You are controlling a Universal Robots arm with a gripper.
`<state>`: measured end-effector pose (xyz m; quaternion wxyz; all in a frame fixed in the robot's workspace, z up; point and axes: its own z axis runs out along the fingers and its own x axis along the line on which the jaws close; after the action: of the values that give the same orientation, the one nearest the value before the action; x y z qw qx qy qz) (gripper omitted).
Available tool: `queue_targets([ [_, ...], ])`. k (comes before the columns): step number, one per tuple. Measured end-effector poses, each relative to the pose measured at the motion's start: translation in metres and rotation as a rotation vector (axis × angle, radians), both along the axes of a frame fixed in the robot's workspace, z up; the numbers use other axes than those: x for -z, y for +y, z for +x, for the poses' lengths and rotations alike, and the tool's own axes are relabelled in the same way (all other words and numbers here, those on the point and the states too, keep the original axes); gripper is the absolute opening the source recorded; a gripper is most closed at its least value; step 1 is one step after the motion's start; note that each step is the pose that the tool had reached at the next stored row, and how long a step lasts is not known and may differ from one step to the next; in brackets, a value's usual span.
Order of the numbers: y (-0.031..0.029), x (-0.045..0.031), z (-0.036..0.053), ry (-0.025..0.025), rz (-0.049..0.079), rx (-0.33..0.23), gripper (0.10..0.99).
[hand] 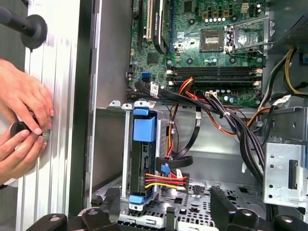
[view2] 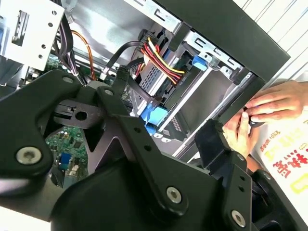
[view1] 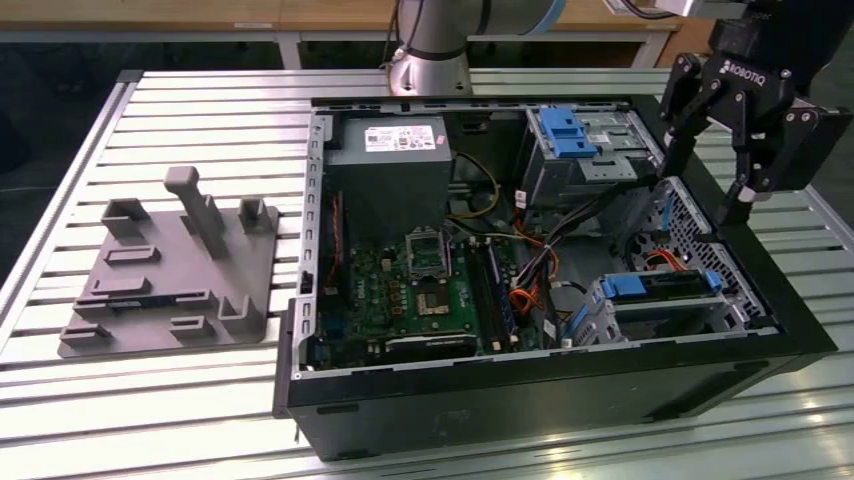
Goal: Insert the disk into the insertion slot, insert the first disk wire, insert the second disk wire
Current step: 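Insert the second disk wire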
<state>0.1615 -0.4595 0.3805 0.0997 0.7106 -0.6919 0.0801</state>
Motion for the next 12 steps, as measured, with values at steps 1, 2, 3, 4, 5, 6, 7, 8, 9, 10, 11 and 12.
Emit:
queue_targets([
  [1,0.0,0.0001,0.0,0.0,-0.001,0.0,0.831],
  [2,0.0,0.0001,0.0,0.0,-0.001,0.0,0.831],
  [3,0.0,0.0002,0.0,0.0,-0.002,0.0,0.831],
  [4,0.0,0.0002,0.0,0.0,-0.003,0.0,0.831],
  [5,0.0,0.0003,0.0,0.0,-0.004,0.0,0.831],
  [6,0.0,0.0003,0.0,0.0,-0.005,0.0,0.831],
  [7,0.0,0.0002,0.0,0.0,-0.006,0.0,0.816],
  [8,0.0,0.0002,0.0,0.0,-0.006,0.0,0.749],
  [9,0.0,0.0002,0.0,0.0,-0.006,0.0,0.749],
  [10,0.0,0.0003,0.0,0.0,-0.006,0.0,0.69],
  [11,0.0,0.0002,0.0,0.0,-0.006,0.0,0.631],
  [12,0.0,0.0003,0.0,0.0,-0.006,0.0,0.631],
])
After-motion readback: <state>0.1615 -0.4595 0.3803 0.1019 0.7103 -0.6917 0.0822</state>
